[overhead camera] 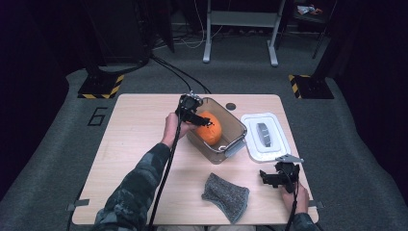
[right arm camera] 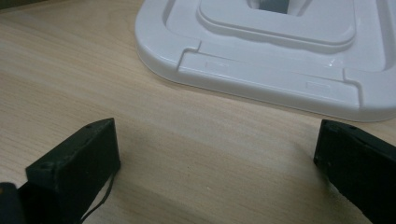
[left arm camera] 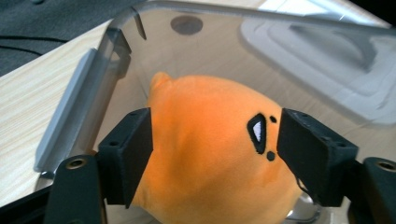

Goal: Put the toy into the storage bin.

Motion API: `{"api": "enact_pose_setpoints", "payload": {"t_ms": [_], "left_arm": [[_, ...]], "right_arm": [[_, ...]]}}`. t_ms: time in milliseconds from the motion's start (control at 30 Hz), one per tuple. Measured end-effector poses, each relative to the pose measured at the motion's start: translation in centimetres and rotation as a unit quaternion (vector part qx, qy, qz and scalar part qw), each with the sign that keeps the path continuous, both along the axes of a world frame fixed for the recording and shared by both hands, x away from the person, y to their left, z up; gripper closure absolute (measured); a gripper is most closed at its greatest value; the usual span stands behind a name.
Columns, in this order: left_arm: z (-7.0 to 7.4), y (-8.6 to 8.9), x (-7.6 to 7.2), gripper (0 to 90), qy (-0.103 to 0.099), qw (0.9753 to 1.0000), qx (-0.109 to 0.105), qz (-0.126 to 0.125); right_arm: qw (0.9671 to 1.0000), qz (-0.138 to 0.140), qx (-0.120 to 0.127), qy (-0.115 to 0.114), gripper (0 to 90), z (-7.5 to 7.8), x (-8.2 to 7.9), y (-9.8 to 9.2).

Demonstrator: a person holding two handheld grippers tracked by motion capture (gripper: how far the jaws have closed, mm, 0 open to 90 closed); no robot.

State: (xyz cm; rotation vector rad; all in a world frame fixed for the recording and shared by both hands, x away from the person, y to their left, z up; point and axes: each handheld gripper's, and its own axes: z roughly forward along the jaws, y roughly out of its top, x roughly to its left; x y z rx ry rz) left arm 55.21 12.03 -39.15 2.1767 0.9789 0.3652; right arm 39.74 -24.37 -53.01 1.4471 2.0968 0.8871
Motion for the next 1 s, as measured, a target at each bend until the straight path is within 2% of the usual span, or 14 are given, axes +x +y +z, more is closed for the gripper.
{"api": "enact_pose_setpoints", "payload": {"t_ms": [167, 333, 500, 733, 767, 867, 1000], "left_arm": [[1.1, 1.0, -1.0, 22.0, -0.015, 0.9997, -0.017, -0.002], [2.1, 2.1, -2.7, 19.0, -0.038, 0.9986, -0.037, -0.004], [2.5, 3.5, -4.3, 16.0, -0.052, 0.9973, -0.051, -0.005], [2.1, 5.9, -6.8, 15.4, -0.069, 0.9955, -0.065, 0.0], [2.1, 6.3, -7.0, 15.3, -0.07, 0.9957, -0.061, 0.002], [1.8, 7.0, -7.5, 15.3, -0.072, 0.9951, -0.067, 0.006], [0.8, 8.8, -8.6, 15.2, -0.072, 0.9952, -0.064, 0.017]], "right_arm": [[1.0, 0.0, 0.0, 0.0, 0.0, 0.0, 0.0, 0.0], [1.0, 0.0, 0.0, 0.0, 0.0, 0.0, 0.0, 0.0], [1.0, -0.001, 0.0, 0.0, 0.0, 0.0, 0.0, 0.0], [1.0, 0.0, 0.0, 0.0, 0.0, 0.0, 0.0, 0.0], [1.0, 0.0, 0.0, 0.0, 0.0, 0.0, 0.0, 0.0], [1.0, 0.0, 0.0, 0.0, 0.0, 0.0, 0.0, 0.0], [1.0, 0.0, 0.0, 0.0, 0.0, 0.0, 0.0, 0.0]]}}
